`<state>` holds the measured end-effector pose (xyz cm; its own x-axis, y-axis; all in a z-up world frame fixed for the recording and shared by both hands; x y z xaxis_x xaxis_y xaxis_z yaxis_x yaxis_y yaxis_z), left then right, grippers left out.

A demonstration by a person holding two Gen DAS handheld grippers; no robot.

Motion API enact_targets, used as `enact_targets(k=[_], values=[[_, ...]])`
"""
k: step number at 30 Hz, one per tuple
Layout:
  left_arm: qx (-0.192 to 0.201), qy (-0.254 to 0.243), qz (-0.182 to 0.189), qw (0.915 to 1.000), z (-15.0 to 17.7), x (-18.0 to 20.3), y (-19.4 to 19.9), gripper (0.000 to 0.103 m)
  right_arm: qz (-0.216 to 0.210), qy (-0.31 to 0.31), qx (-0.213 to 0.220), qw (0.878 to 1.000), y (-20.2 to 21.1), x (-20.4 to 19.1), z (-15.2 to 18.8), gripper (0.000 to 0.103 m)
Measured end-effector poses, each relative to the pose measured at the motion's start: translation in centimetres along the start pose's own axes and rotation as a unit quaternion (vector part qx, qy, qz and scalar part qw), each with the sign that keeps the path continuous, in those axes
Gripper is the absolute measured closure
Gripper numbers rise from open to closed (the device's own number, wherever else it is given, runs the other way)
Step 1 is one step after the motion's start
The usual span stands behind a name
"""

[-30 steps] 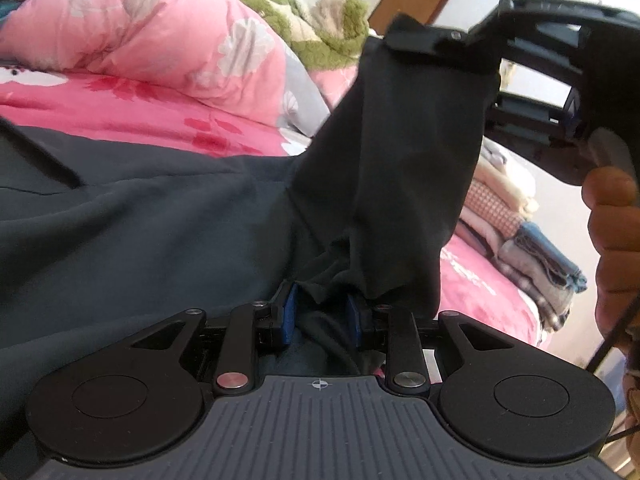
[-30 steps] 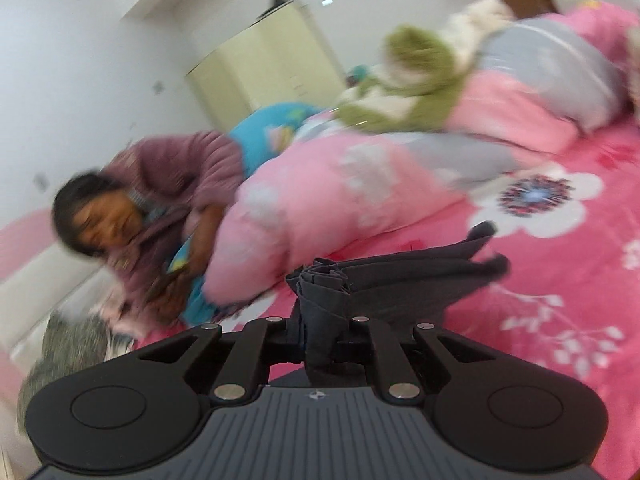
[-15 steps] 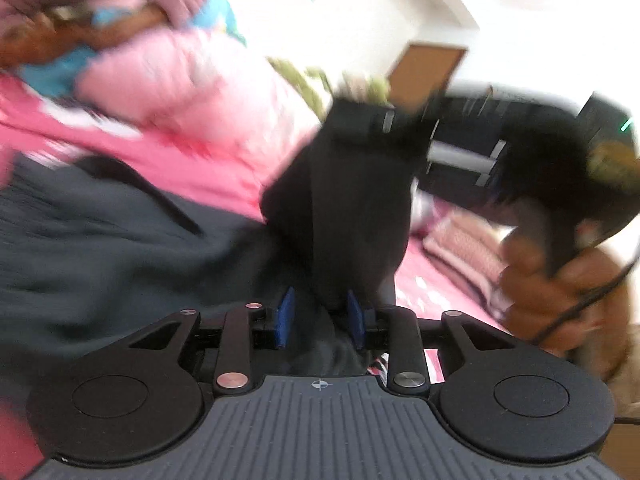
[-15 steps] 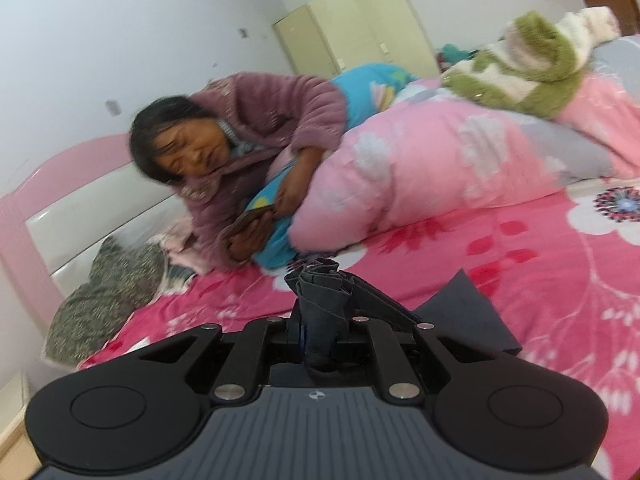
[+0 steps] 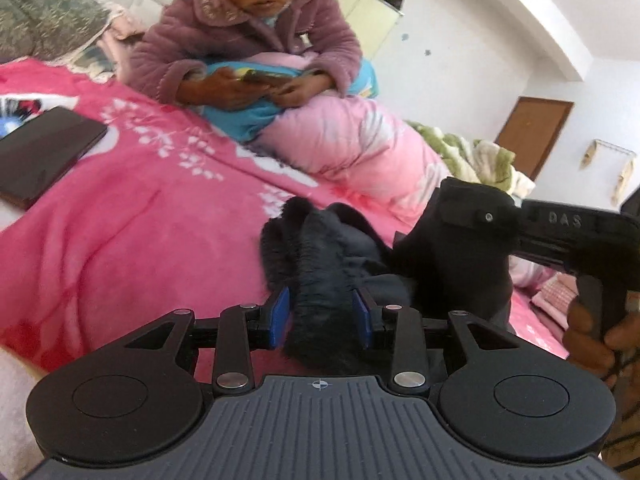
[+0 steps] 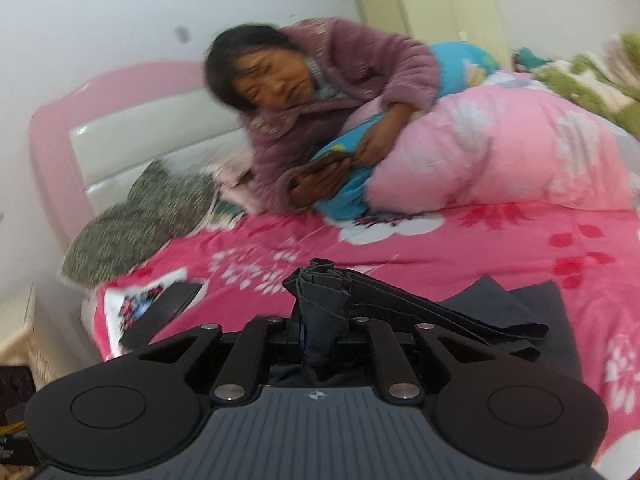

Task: Fold clothes
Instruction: 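Lift the gathered trouser cuff with the left tool while the right tool holds fabric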

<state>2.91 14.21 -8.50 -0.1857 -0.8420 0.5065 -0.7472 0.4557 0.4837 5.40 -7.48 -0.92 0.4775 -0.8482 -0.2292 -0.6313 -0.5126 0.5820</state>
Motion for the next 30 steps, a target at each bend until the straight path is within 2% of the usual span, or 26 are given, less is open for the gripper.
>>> enact_targets(k=[4, 9, 12, 15, 19, 22, 26, 28, 30], values=[[0.022, 0.025, 0.017, 0.9993, -0.1, -1.3, 1.6, 0.069, 0.01, 0.045, -0.01, 0.999, -0.7, -2.3, 0.7, 0.092], [-0.004, 0.058, 0.033, 0.9978, 0.0, -2.7, 0.0, 0.069, 0.006, 0.09, -0.027, 0.996, -1.5, -4.7, 1.6, 0.092], [-0.009, 0.083, 0.049, 0.9953, 0.0, -3.5, -0.2, 0.069, 0.016, 0.138, -0.042, 0.989, -2.5, -6.5, 2.9, 0.092], [-0.011, 0.094, 0.057, 0.9939, 0.2, -4.0, -0.4, 0.069, 0.033, 0.194, -0.056, 0.979, -3.5, -8.1, 4.5, 0.092], [-0.016, 0.108, 0.066, 0.9918, 0.4, -4.5, -0.7, 0.069, 0.069, 0.269, -0.06, 0.959, -4.4, -10.0, 6.7, 0.092], [-0.02, 0.12, 0.073, 0.9899, 0.4, -4.8, -0.8, 0.069, 0.081, 0.297, -0.061, 0.949, -4.7, -10.7, 7.8, 0.091], [-0.013, 0.126, 0.074, 0.9892, 0.2, -5.0, -0.3, 0.069, 0.086, 0.317, -0.064, 0.942, -5.4, -11.0, 8.7, 0.085], [-0.008, 0.126, 0.075, 0.9892, 0.0, -5.0, 0.1, 0.069, 0.083, 0.32, -0.064, 0.942, -5.4, -11.0, 8.9, 0.078], [-0.006, 0.127, 0.074, 0.9891, -0.1, -4.9, 0.3, 0.069, 0.077, 0.322, -0.056, 0.942, -5.0, -11.3, 8.9, 0.063]])
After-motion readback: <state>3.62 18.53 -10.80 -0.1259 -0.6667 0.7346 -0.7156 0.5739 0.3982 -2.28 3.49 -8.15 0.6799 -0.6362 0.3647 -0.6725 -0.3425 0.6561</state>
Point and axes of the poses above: each gripper's, at about its wrist camera, not at the fingertips, and y roughly against the way its jaws point, x to its right, z to its underside, the point moved 5 cm from there along -y, roughly the way its jaws point, and after that the axes turned 12 degrees about -x, right-handed, at the moved point
